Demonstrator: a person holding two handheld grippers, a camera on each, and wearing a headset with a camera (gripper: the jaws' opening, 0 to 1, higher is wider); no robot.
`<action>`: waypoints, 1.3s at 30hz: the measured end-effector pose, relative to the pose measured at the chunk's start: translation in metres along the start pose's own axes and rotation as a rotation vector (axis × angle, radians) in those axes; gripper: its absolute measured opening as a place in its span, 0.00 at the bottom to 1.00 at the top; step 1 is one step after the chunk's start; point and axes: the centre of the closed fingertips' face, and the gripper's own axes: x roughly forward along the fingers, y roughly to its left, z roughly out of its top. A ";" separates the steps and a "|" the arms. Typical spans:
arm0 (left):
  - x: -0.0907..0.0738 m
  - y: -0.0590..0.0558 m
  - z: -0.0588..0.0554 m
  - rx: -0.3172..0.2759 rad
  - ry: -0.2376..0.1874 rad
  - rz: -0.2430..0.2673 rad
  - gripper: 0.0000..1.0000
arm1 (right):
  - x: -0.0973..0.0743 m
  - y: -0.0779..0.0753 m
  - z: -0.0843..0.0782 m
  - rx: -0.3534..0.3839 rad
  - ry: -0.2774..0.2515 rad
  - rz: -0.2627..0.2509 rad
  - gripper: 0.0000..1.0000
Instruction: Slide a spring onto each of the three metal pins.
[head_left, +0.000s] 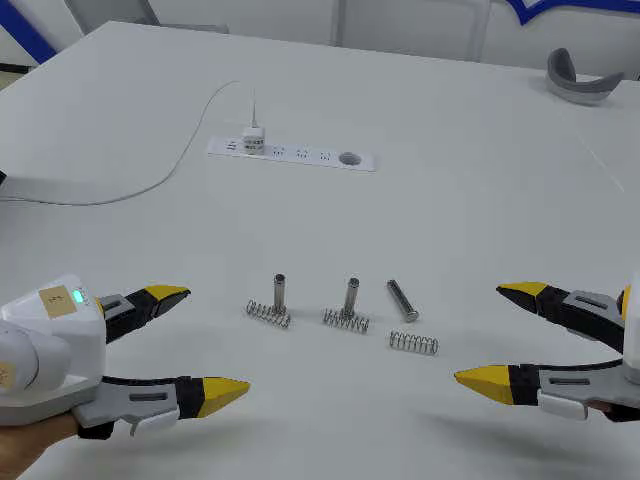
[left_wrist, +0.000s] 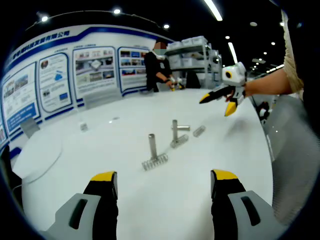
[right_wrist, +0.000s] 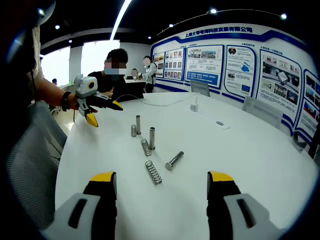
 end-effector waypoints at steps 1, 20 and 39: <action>0.000 0.000 0.000 0.000 0.000 0.000 0.77 | 0.000 0.000 0.000 0.000 0.002 -0.001 0.75; 0.001 -0.001 0.000 -0.004 -0.005 -0.002 0.77 | 0.001 -0.005 0.002 0.009 0.006 -0.020 0.73; 0.002 -0.006 0.004 -0.003 -0.021 -0.004 0.76 | 0.009 -0.020 0.017 0.025 0.013 -0.066 0.67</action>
